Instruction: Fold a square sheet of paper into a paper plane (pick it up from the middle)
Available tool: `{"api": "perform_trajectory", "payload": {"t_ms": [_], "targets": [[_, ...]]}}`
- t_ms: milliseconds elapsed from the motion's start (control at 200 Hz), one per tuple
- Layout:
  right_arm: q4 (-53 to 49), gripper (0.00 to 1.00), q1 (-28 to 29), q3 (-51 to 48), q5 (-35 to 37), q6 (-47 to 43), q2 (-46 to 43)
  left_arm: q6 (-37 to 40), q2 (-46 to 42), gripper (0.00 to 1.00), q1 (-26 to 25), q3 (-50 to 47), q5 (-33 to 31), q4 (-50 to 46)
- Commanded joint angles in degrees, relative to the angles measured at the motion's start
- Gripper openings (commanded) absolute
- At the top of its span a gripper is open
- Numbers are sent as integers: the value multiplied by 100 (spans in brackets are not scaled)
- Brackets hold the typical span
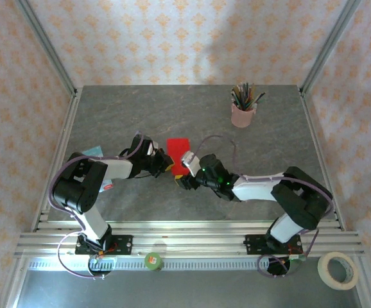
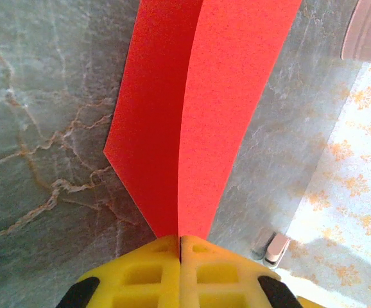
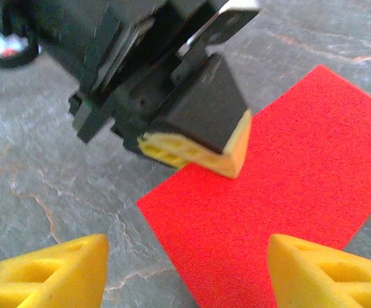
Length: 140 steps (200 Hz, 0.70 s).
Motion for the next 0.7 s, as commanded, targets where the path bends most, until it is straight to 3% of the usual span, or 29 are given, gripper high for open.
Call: {"api": "perform_trajectory", "payload": {"t_ms": [0, 425, 696], "targets": [[225, 65, 112, 92, 311, -463, 230, 51, -118, 0, 2, 153, 24, -142], [513, 60, 223, 306, 667, -697, 797, 25, -99, 0, -7, 162, 44, -111], [664, 50, 222, 373, 754, -696, 842, 24, -109, 0, -6, 149, 35, -122]]}}
